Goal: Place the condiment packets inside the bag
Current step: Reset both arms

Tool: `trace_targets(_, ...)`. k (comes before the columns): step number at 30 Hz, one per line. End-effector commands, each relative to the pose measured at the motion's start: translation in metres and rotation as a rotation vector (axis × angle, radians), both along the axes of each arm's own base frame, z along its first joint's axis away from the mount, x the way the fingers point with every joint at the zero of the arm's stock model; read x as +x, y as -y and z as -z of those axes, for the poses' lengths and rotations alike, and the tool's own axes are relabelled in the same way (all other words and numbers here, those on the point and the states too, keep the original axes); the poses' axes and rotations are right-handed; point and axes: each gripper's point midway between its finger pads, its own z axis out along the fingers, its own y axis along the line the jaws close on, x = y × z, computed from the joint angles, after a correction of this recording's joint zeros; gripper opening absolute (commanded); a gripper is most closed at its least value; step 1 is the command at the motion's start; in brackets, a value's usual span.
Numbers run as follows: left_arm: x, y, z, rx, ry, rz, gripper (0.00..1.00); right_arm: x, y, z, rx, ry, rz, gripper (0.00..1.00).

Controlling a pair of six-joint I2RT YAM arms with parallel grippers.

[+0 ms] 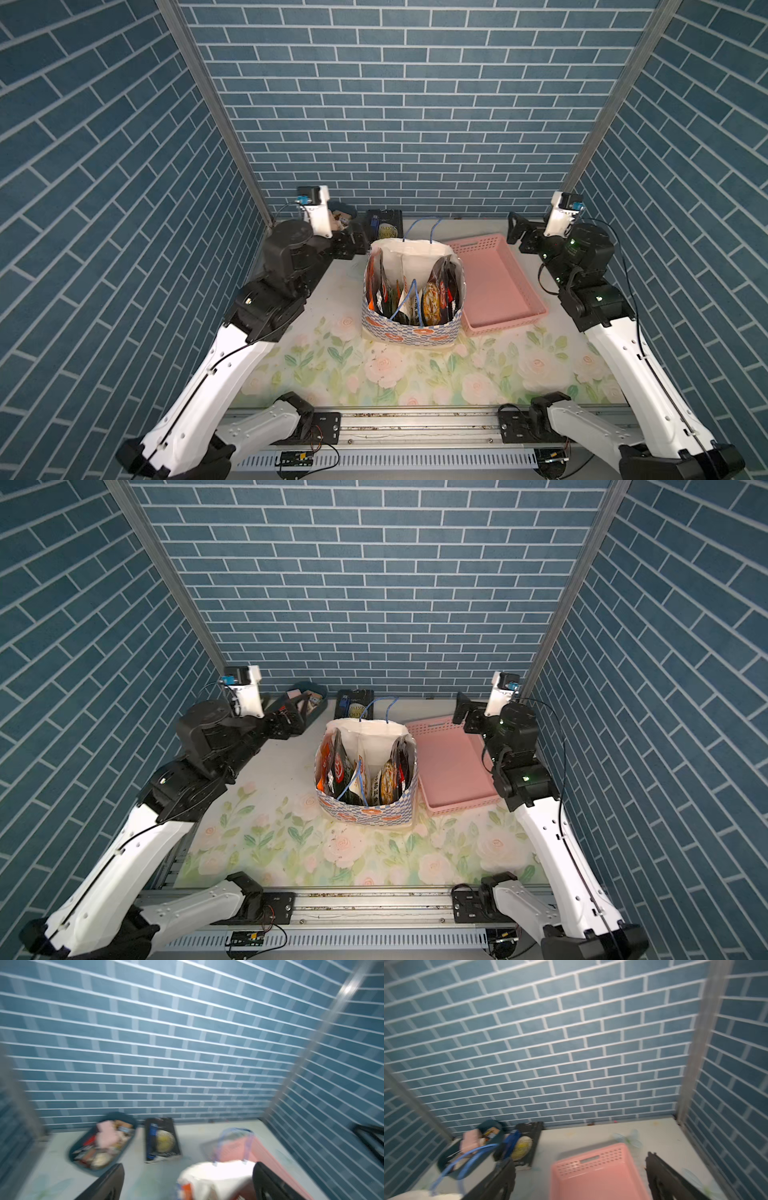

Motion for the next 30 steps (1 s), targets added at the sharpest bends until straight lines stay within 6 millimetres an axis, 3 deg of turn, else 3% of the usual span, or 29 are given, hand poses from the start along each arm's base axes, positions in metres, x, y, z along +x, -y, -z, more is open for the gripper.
trace_targets(1, 0.036, -0.093, 0.085, 0.139, -0.071, -0.338, 1.0, 0.013, 0.028, 0.046, 0.006, -0.062, -0.046, 1.0)
trace_targets(3, 0.037, -0.121, 0.127, 0.135, -0.058, -0.365, 1.0, 0.02, 0.063, 0.082, 0.014, -0.109, 0.036, 1.0)
trace_targets(5, 0.034, -0.133, 0.164, 0.152, -0.049, -0.373, 1.0, 0.023, 0.084, 0.116, -0.008, -0.142, 0.083, 1.0)
trace_targets(9, 0.027, -0.131, 0.232, 0.189, -0.063, -0.348, 1.0, 0.018, 0.084, 0.17, -0.102, -0.109, 0.069, 1.0)
trace_targets(12, 0.024, -0.13, 0.262, 0.128, -0.039, -0.346, 1.0, 0.009, 0.072, 0.203, -0.107, -0.086, 0.04, 1.0)
trace_targets(17, 0.02, -0.127, 0.291, 0.119, 0.027, -0.337, 1.0, 0.0, 0.044, 0.242, -0.219, -0.066, 0.009, 1.0)
trace_targets(20, 0.027, -0.121, 0.296, 0.156, 0.047, -0.306, 1.0, -0.005, 0.03, 0.257, -0.235, -0.027, -0.011, 1.0)
trace_targets(23, 0.029, -0.116, 0.305, 0.17, 0.064, -0.28, 1.0, 0.001, 0.029, 0.254, -0.261, 0.005, 0.008, 1.0)
trace_targets(25, 0.036, -0.126, 0.313, 0.154, 0.0, -0.335, 1.0, 0.006, 0.03, 0.253, -0.281, 0.03, 0.02, 1.0)
trace_targets(30, 0.037, -0.125, 0.314, 0.158, -0.007, -0.338, 1.0, 0.01, 0.035, 0.27, -0.276, 0.018, 0.05, 1.0)
